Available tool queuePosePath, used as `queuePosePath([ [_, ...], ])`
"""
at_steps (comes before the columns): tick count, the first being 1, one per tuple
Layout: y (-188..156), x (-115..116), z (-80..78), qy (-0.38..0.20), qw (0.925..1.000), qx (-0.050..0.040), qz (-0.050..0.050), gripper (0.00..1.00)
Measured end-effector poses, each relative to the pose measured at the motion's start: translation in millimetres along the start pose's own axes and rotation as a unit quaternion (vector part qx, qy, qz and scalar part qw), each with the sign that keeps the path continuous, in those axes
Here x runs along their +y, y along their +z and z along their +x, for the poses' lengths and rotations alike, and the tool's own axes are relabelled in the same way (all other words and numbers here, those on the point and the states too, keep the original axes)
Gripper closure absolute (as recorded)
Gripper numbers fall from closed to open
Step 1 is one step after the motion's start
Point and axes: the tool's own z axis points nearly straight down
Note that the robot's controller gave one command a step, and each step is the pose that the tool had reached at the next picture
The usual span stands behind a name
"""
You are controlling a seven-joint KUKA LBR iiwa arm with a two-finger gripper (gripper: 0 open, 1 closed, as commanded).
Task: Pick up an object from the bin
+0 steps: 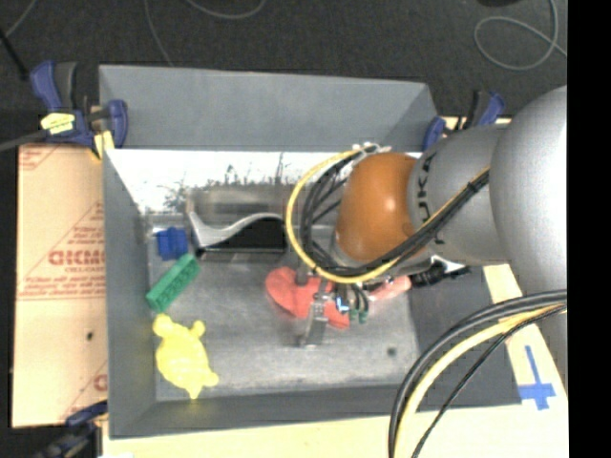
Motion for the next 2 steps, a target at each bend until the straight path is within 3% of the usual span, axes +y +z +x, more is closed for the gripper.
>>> queuePosePath([
  [1,-1.9,-51.7,-34.6,0.076,0.9971,-0.0026,0.0,1.0],
  [2,-1.9,-51.6,-34.6,0.077,0.9971,-0.0026,0.0,1.0],
])
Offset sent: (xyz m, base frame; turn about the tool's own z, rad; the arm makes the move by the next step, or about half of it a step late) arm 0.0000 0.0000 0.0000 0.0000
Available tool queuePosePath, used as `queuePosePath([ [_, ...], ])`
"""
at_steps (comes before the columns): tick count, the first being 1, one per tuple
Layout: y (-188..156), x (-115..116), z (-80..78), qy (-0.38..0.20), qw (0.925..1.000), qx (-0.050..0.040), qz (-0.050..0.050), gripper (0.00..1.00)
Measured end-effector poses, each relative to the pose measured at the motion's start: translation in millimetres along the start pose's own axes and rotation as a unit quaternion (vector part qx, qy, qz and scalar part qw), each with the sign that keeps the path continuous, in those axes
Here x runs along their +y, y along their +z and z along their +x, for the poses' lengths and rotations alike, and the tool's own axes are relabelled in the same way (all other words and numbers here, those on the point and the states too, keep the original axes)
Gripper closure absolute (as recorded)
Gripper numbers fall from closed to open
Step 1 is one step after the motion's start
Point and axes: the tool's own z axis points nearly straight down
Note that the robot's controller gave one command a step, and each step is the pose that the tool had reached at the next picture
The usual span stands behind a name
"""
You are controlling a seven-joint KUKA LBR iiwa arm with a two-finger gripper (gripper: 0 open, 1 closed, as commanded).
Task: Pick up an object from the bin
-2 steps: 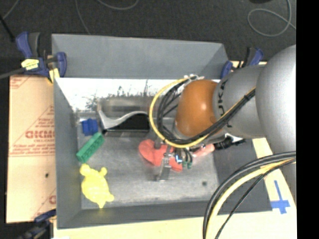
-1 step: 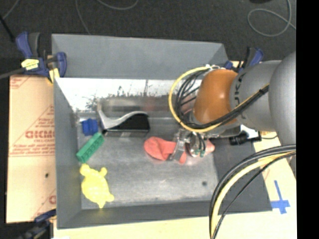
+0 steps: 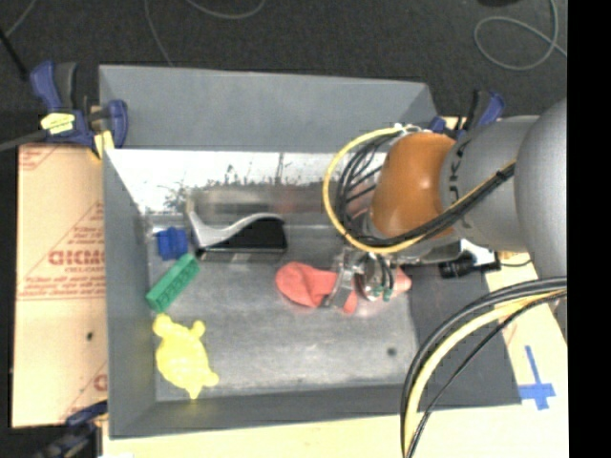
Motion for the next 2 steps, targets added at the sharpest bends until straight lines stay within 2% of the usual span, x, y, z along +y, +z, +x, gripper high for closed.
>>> queuePosePath([
  [1,-169.0,1.5,-8.6,-0.032,0.9995,-0.0055,-0.001,1.0],
  [2,-167.1,1.4,-7.9,-0.032,0.9995,-0.0038,0.0,1.0],
])
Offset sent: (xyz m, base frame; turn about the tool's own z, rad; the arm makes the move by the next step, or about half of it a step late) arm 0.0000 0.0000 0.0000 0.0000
